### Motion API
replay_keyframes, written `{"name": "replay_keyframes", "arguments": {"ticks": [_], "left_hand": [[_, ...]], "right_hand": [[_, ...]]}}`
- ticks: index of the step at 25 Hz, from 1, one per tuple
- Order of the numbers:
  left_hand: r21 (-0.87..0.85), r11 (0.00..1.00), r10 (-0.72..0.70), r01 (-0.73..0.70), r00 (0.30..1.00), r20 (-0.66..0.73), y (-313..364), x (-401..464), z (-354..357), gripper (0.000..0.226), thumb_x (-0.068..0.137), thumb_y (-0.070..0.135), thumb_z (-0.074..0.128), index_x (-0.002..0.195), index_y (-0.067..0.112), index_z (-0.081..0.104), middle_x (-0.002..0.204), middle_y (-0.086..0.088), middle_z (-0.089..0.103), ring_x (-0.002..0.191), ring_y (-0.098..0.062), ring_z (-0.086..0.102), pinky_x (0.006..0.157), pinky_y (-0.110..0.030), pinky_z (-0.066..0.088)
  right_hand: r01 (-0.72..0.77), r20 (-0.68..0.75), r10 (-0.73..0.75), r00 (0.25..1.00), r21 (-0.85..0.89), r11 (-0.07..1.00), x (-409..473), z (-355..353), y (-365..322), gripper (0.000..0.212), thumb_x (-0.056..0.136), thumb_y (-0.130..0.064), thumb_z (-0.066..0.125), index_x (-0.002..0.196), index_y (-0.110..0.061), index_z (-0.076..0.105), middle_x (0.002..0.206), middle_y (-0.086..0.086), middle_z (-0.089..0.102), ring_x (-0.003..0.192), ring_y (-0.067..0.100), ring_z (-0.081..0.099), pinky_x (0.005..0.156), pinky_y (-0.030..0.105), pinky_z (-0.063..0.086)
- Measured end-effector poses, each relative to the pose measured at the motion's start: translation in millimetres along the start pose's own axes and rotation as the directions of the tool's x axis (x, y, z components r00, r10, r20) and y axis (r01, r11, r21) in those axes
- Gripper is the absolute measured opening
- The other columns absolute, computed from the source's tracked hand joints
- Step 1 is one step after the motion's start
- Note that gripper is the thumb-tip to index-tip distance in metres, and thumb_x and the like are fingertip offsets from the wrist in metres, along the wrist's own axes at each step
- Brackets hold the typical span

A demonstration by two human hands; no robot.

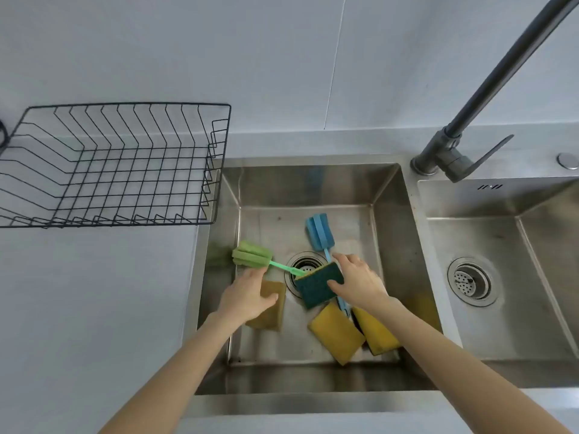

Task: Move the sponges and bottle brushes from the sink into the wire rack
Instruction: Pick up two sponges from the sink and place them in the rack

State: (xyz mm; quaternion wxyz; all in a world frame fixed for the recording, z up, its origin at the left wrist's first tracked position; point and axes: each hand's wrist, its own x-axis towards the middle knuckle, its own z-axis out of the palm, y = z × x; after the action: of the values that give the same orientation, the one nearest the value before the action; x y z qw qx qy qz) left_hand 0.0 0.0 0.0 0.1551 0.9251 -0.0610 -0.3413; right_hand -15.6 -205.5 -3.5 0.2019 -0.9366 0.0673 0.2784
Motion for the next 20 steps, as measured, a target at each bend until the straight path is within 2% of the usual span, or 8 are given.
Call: {"name": "replay_keyframes", "arguments": {"ticks": [6, 15, 17, 20], "left_hand": [[-0.028, 0.993, -0.112, 0.115, 0.990, 0.090, -10.2, 23.4, 24.0, 0.076, 0.086, 0.041, 0.055, 0.145, 0.017, 0.014, 0.151, -0.010, 0.027, 0.133, -0.029, 0.040, 0.102, -0.046, 0.040], [-0.085, 0.971, -0.216, 0.224, 0.972, 0.094, -23.5, 34.5, 50.8, 0.083, 0.087, 0.034, 0.055, 0.146, 0.013, 0.000, 0.147, -0.010, 0.033, 0.129, -0.031, 0.043, 0.099, -0.044, 0.042], [-0.075, 0.965, -0.243, 0.251, 0.965, 0.103, -25.0, 35.2, 53.3, 0.084, 0.087, 0.037, 0.054, 0.146, 0.011, 0.000, 0.147, -0.009, 0.034, 0.129, -0.030, 0.044, 0.099, -0.044, 0.043], [-0.115, 0.948, -0.281, 0.297, 0.950, 0.137, -26.5, 37.6, 55.9, 0.083, 0.086, 0.039, 0.056, 0.146, 0.011, 0.005, 0.145, -0.009, 0.037, 0.128, -0.030, 0.045, 0.100, -0.045, 0.042]], "right_hand": [[-0.101, 0.100, 0.094, 0.991, 0.066, 0.993, 25.8, 23.5, 10.6, 0.068, 0.091, -0.030, 0.054, 0.146, -0.018, 0.018, 0.142, 0.013, 0.041, 0.126, 0.030, 0.046, 0.101, 0.045, 0.048], [-0.134, 0.097, 0.120, 0.988, 0.156, 0.979, 37.2, 39.7, 13.0, 0.077, 0.089, -0.015, 0.057, 0.149, -0.017, 0.007, 0.141, 0.015, 0.041, 0.128, 0.031, 0.045, 0.104, 0.046, 0.045], [-0.147, 0.100, 0.131, 0.986, 0.169, 0.975, 36.9, 41.5, 13.5, 0.075, 0.089, -0.014, 0.058, 0.148, -0.015, 0.011, 0.140, 0.016, 0.039, 0.128, 0.032, 0.044, 0.105, 0.044, 0.043], [-0.149, 0.093, 0.133, 0.987, 0.204, 0.968, 36.2, 44.0, 14.1, 0.065, 0.086, -0.013, 0.061, 0.141, -0.010, 0.025, 0.138, 0.017, 0.039, 0.126, 0.033, 0.043, 0.105, 0.042, 0.042]]}}
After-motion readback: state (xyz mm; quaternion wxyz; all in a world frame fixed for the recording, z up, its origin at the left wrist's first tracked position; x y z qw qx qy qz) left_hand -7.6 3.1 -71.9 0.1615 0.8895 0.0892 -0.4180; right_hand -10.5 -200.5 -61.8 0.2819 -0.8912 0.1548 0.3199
